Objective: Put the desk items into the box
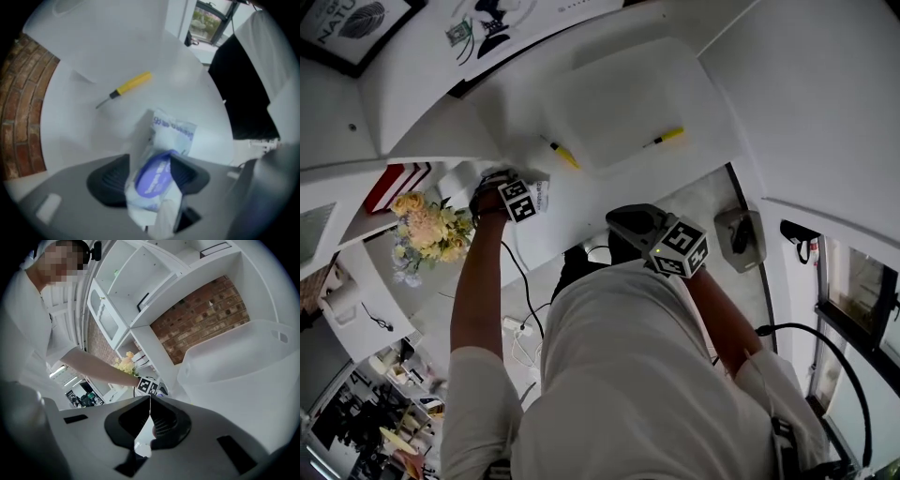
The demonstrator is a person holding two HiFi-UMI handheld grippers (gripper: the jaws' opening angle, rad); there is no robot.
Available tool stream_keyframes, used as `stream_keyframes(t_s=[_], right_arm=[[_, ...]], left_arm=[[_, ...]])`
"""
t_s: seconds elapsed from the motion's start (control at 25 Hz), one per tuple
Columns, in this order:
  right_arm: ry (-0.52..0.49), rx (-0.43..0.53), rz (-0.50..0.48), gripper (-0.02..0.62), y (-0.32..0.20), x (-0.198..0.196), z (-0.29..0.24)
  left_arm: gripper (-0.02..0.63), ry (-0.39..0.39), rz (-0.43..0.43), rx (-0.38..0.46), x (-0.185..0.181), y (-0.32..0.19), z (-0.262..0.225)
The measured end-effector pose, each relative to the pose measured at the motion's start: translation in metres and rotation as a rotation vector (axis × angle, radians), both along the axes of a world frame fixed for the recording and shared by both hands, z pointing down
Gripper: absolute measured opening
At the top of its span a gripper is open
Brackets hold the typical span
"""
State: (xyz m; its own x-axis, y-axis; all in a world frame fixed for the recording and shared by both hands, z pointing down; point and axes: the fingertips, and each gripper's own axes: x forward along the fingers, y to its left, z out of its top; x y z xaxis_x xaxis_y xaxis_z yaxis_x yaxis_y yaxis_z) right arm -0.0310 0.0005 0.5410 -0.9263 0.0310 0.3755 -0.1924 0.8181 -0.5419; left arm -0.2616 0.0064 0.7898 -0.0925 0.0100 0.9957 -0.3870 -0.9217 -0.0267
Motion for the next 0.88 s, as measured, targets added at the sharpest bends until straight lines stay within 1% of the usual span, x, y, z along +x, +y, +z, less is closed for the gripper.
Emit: stream_keyframes(t_s=[0.16,0.24,0.4,0.44,0.52,0.6,0.72,0.76,0.88], right_arm=[[0.006,-0.027,0.002,0.0,0.002,-0.004,0.009],[0.008,-0.042,0.005,0.002,0.005,-0.004,0.012],[0.014,-0.062,0.004,0.002,0.01,-0.005,0.017],[0.015,-0.068,0.006,0.001,0.011,-0.005,0.018],[0.017,-0.081,0.013,0.002,0.014,-0.006,0.022],[0.023,-0.092,0.017,0.0,0.017,-0.006,0.026],[0.029,-0.101,0.024,0.0,0.018,-0.006,0.029],[0.029,-0.101,0.03,0.0,0.017,-0.006,0.029],[0.022,-0.109,0.06,0.001,0.01,-0.005,0.032]], left_arm=[[0.259,0.028,0.05,-0.072,0.0,0.002,0.005],[0.259,0.059,0.067,-0.138,0.003,0.008,0.008],[0.259,0.112,0.071,-0.277,0.005,0.016,0.008],[0.259,0.113,0.082,-0.306,0.004,0.017,0.007],[0.259,0.089,0.128,-0.357,-0.001,0.019,0.006],[0.259,0.054,0.168,-0.373,-0.006,0.019,0.011],[0.255,0.064,0.15,-0.371,-0.006,0.023,0.025],[0.239,0.072,0.141,-0.379,-0.005,0.025,0.026],[0.137,0.073,0.149,-0.415,-0.005,0.031,0.019]])
